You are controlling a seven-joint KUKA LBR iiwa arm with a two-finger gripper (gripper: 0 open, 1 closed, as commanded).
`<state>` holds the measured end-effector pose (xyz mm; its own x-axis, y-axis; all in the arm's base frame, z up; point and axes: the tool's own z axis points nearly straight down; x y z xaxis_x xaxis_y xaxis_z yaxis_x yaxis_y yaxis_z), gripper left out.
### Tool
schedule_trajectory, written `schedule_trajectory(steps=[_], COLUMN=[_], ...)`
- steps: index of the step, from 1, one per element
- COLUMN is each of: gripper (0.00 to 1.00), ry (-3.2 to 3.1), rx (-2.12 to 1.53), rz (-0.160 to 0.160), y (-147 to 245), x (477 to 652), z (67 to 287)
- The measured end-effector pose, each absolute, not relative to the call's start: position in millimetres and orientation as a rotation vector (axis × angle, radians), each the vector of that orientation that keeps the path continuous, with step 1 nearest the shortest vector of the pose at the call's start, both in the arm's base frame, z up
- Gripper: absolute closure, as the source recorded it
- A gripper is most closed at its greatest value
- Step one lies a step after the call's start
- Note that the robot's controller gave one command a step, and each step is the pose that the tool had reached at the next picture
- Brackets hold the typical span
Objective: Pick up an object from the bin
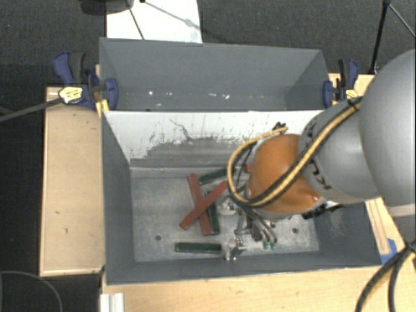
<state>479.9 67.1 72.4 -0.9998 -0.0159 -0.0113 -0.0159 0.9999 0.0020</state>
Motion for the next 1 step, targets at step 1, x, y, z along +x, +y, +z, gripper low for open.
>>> schedule_trajectory(steps=[1], gripper=[0.00], ry=[3.131], rx=[-0.025], rz=[0.003], y=[67.0], x=[479.9], z=[72.3])
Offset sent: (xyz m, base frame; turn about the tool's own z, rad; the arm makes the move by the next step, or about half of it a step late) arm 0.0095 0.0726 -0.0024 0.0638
